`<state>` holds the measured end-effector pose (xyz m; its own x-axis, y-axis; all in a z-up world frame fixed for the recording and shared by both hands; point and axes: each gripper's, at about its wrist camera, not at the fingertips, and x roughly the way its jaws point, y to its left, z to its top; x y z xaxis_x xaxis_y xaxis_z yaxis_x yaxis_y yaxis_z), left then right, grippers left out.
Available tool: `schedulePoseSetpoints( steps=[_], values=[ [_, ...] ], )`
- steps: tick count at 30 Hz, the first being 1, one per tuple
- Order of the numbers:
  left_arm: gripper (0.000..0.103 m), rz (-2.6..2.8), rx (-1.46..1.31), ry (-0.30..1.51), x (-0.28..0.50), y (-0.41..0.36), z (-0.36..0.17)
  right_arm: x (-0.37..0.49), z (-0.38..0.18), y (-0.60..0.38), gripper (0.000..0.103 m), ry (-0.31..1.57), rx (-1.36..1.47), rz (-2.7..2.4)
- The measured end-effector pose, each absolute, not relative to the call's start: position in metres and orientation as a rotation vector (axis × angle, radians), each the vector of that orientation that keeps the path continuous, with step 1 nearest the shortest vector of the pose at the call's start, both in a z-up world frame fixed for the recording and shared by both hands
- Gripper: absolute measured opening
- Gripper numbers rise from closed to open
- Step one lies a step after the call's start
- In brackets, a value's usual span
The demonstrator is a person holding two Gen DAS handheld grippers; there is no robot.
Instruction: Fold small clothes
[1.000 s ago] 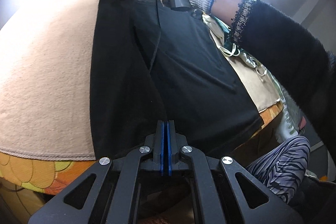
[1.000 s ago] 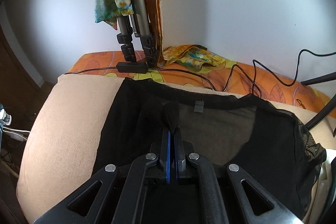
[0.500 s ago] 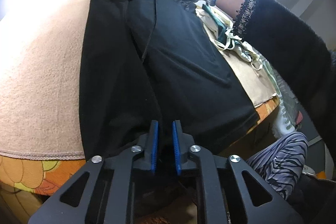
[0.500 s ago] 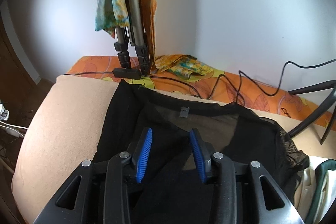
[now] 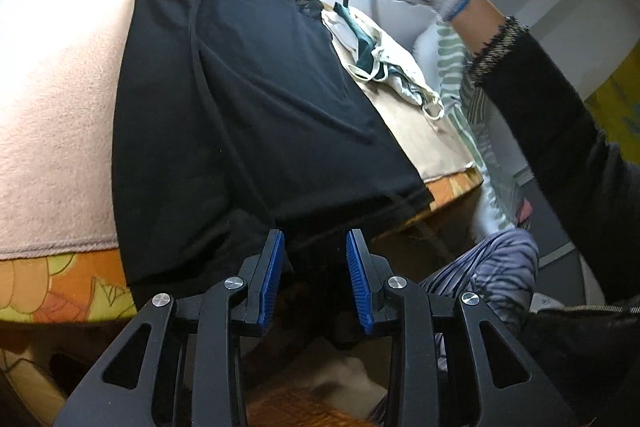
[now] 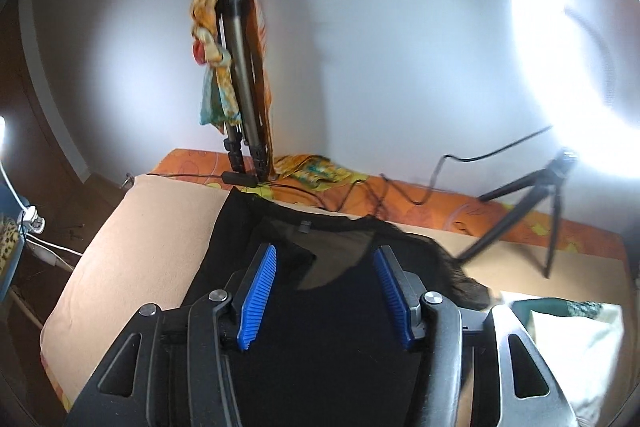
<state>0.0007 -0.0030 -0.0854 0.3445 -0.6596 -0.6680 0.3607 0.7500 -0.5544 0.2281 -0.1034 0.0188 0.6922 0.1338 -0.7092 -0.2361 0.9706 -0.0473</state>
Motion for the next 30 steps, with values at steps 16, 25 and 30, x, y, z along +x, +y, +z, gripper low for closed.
schedulePoseSetpoints(
  steps=[16,25,30],
  values=[
    [0.030,-0.468,-0.194,0.858,-0.024,0.018,-0.068,0.083,0.048,-0.183,0.060,0.689,-0.013,0.243],
    [0.030,-0.440,-0.134,0.839,-0.026,0.007,-0.067,0.025,0.025,-0.225,0.062,0.702,0.011,0.213],
    [0.030,-0.483,-0.120,0.794,-0.025,-0.019,-0.059,0.004,0.016,-0.249,0.063,0.696,0.014,0.196]
  ],
)
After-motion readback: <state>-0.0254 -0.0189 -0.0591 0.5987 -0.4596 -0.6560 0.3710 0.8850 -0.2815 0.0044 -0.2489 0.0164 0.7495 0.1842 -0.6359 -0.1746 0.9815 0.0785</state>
